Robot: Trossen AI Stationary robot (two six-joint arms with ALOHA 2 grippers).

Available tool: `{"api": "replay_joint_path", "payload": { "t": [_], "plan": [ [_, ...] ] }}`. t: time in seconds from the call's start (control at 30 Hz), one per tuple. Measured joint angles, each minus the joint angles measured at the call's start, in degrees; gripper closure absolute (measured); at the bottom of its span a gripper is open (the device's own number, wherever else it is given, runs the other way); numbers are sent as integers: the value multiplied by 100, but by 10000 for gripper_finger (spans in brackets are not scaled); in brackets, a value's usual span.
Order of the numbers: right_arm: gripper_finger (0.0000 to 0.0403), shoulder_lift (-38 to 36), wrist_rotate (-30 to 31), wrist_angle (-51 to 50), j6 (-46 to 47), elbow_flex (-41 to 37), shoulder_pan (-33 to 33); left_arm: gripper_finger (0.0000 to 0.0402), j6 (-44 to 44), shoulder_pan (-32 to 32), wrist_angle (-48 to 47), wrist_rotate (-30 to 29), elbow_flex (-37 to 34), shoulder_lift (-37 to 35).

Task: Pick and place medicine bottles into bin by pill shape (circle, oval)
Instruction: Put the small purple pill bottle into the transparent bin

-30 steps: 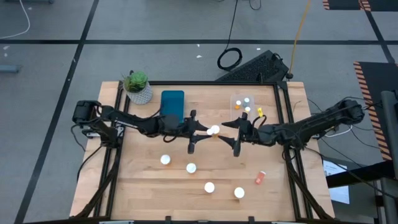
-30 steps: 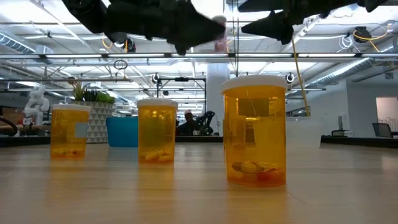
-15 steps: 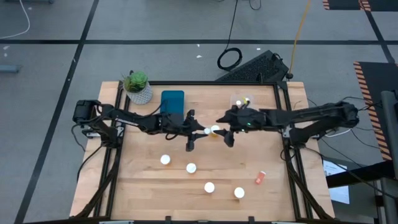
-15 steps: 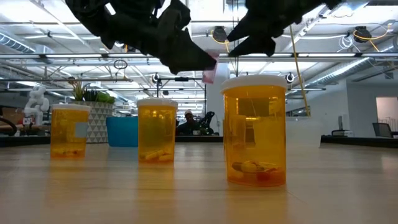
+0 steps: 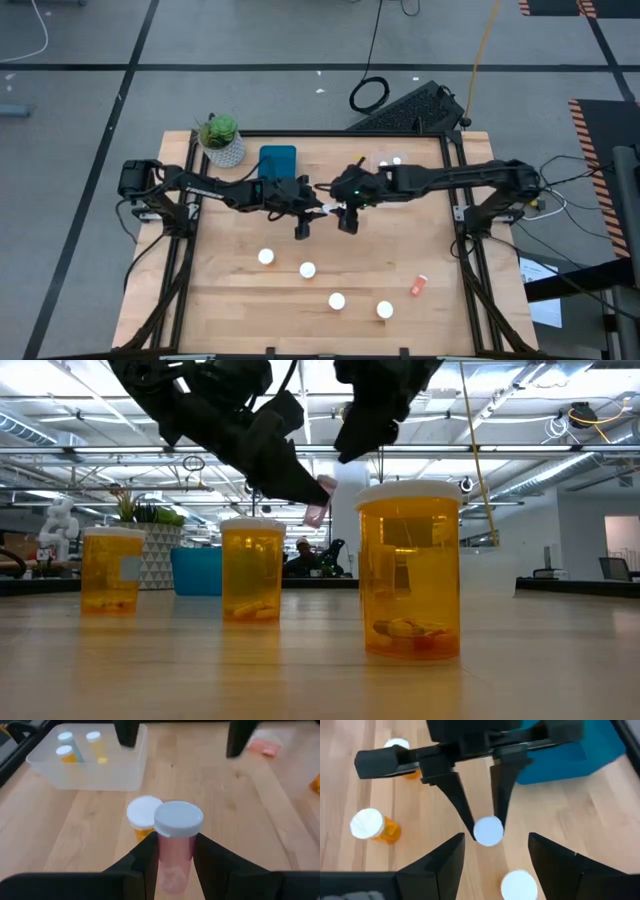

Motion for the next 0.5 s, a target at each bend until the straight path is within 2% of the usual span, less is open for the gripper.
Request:
{"api": "replay_joint_path", "payload": {
  "t": [0.2, 0.5],
  "plan": [
    [195, 503, -121, 33, -338, 155, -4, 289, 131, -1, -143, 0, 0, 0],
    [195, 740, -186, 257, -468, 160, -4, 289, 156, -1, -170, 0, 0, 0]
  ]
}}
